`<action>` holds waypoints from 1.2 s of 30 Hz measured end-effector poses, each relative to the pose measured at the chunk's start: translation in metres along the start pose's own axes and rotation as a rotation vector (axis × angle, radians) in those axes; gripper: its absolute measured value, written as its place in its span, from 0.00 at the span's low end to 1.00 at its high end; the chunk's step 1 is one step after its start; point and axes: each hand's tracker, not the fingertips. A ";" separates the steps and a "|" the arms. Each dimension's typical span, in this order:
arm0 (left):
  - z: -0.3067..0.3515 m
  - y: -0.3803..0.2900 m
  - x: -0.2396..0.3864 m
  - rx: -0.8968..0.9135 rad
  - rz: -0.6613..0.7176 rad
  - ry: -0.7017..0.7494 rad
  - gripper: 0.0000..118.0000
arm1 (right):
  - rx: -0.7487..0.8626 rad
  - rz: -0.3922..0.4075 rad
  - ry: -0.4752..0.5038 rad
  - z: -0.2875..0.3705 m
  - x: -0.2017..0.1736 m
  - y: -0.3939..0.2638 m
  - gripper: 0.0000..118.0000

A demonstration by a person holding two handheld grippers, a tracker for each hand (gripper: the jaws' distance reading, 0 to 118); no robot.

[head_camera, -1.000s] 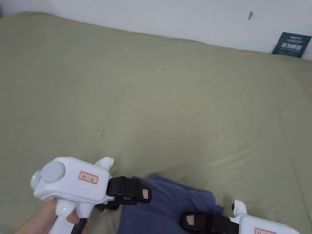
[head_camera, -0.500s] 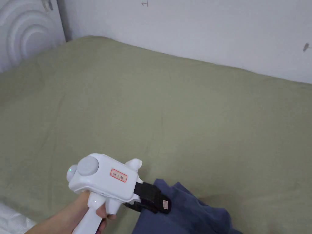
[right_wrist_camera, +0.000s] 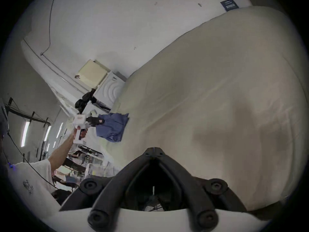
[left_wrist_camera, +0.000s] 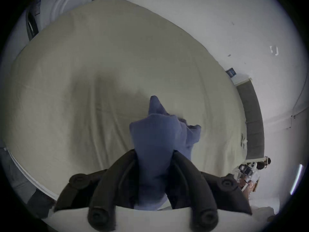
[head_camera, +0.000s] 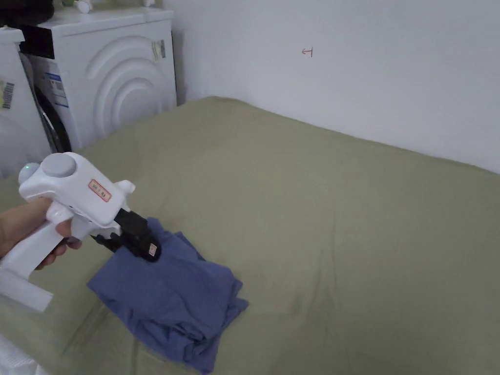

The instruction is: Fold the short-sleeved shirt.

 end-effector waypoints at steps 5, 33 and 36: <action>0.004 -0.007 -0.001 0.068 -0.009 0.057 1.00 | -0.021 0.045 -0.020 0.002 0.004 0.015 0.00; 0.027 -0.263 0.512 1.145 -0.552 0.201 0.00 | 0.790 0.725 -0.677 0.119 -0.162 0.091 0.00; 0.031 -0.262 0.519 1.084 -0.555 0.137 0.00 | 0.822 0.764 -0.681 0.134 -0.169 0.084 0.00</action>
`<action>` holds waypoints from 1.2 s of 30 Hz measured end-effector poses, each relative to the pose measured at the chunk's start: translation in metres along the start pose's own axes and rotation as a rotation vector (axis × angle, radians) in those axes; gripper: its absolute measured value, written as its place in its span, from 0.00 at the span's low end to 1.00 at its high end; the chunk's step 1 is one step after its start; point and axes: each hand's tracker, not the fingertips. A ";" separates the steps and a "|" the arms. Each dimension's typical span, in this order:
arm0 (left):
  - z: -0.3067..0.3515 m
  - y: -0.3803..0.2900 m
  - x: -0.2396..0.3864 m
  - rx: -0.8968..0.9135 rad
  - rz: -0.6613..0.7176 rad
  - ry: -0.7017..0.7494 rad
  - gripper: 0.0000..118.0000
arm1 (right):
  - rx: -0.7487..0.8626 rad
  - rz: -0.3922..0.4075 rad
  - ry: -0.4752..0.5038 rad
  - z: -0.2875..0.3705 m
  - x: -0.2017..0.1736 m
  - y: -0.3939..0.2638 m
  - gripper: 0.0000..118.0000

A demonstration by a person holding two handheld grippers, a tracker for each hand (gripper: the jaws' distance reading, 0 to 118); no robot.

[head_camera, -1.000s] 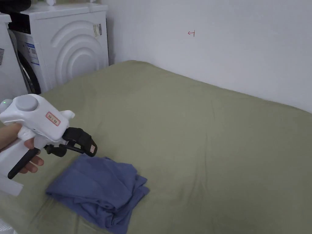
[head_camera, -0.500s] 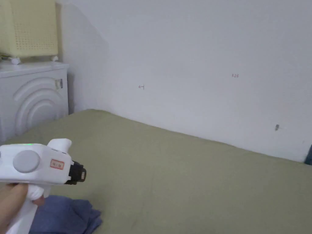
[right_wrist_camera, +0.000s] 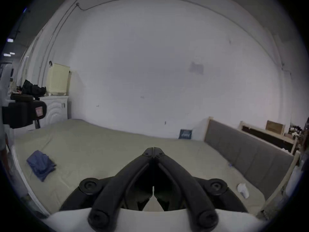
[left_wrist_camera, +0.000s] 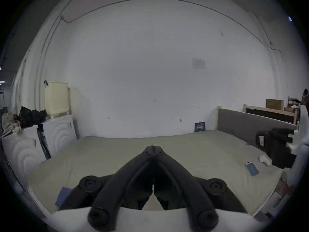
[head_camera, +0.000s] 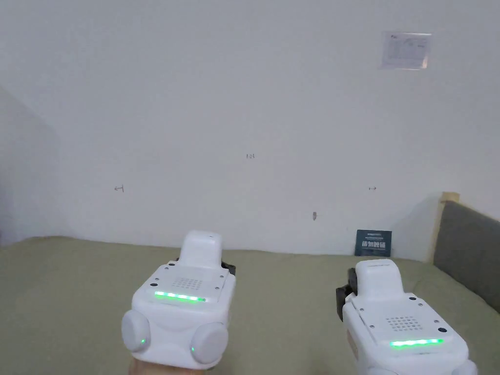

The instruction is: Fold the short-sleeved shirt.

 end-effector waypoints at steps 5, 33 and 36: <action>0.008 0.003 -0.003 0.003 -0.019 0.020 0.00 | 0.023 -0.011 0.010 0.010 0.012 0.009 0.00; 0.005 0.000 -0.022 -0.015 0.007 0.106 1.00 | 0.018 -0.078 0.020 0.012 0.029 0.017 1.00; 0.005 0.003 -0.025 -0.015 0.003 0.104 1.00 | 0.020 -0.067 0.015 0.013 0.029 0.017 1.00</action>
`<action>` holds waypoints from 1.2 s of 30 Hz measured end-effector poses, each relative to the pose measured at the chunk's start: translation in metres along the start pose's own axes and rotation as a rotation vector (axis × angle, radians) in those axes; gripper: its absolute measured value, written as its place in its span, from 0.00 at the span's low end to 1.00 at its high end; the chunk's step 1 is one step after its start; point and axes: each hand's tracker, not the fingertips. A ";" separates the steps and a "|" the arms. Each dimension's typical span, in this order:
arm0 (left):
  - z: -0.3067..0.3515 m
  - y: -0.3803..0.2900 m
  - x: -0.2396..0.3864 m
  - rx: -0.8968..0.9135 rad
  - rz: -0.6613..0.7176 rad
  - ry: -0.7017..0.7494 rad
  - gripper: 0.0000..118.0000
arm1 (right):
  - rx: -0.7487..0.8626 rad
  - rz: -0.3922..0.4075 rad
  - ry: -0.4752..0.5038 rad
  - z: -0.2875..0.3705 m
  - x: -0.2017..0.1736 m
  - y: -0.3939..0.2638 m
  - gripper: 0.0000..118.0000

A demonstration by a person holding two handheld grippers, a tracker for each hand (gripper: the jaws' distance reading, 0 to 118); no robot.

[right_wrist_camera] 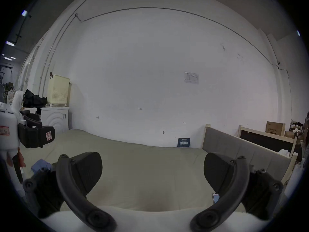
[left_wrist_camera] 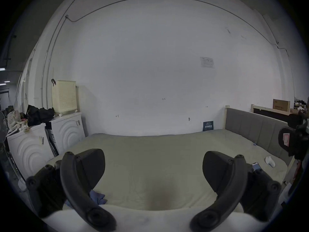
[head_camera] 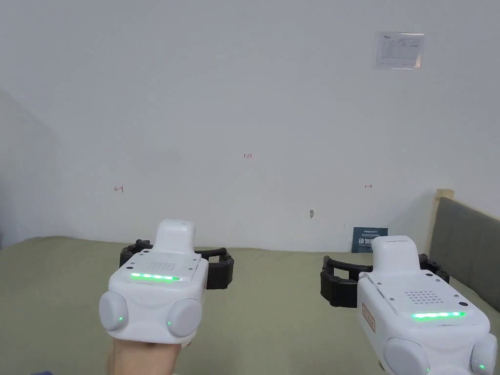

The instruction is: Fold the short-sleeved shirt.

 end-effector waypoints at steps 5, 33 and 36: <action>0.010 0.011 -0.003 -0.069 0.060 -0.110 1.00 | -0.014 -0.028 0.012 0.002 0.006 -0.002 1.00; 0.021 0.025 -0.008 -0.059 0.057 -0.138 1.00 | -0.042 -0.053 0.024 0.002 0.012 0.003 1.00; 0.016 0.027 -0.014 -0.098 0.077 -0.161 1.00 | -0.039 -0.055 0.031 0.002 0.013 0.005 1.00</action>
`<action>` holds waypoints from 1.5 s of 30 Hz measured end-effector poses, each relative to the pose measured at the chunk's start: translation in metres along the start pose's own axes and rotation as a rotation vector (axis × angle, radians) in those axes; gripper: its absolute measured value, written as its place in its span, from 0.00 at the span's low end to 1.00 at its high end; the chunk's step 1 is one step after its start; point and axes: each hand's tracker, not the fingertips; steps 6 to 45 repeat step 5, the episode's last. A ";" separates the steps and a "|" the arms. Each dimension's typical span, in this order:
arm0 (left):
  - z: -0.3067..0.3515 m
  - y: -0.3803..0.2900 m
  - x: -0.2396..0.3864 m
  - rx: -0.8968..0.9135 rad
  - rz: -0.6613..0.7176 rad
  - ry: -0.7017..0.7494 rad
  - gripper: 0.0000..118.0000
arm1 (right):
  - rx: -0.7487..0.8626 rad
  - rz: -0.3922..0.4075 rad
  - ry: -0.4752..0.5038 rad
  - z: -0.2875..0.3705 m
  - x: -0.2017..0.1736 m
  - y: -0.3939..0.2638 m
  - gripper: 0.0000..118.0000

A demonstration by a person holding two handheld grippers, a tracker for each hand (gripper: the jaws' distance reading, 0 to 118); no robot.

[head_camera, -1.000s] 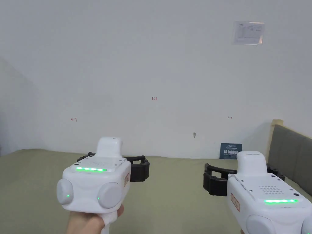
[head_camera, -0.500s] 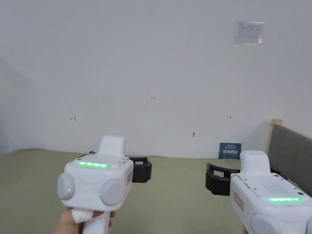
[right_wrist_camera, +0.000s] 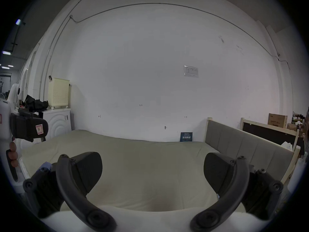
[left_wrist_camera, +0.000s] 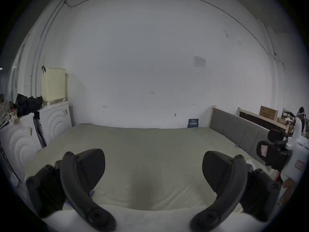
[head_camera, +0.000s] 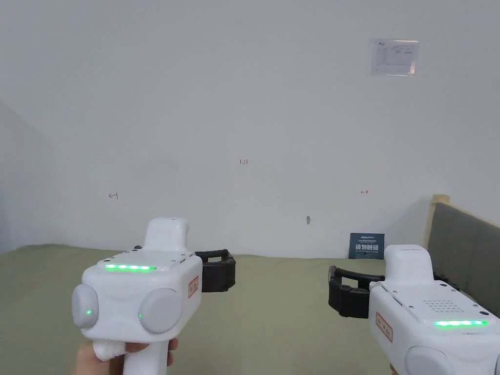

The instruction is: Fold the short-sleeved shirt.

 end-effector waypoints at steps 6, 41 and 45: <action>-0.006 -0.002 -0.003 0.011 0.030 0.044 1.00 | 0.010 0.009 0.002 0.002 0.001 0.004 1.00; -0.006 -0.002 -0.003 0.011 0.030 0.044 1.00 | 0.010 0.009 0.002 0.002 0.001 0.004 1.00; -0.006 -0.002 -0.003 0.011 0.030 0.044 1.00 | 0.010 0.009 0.002 0.002 0.001 0.004 1.00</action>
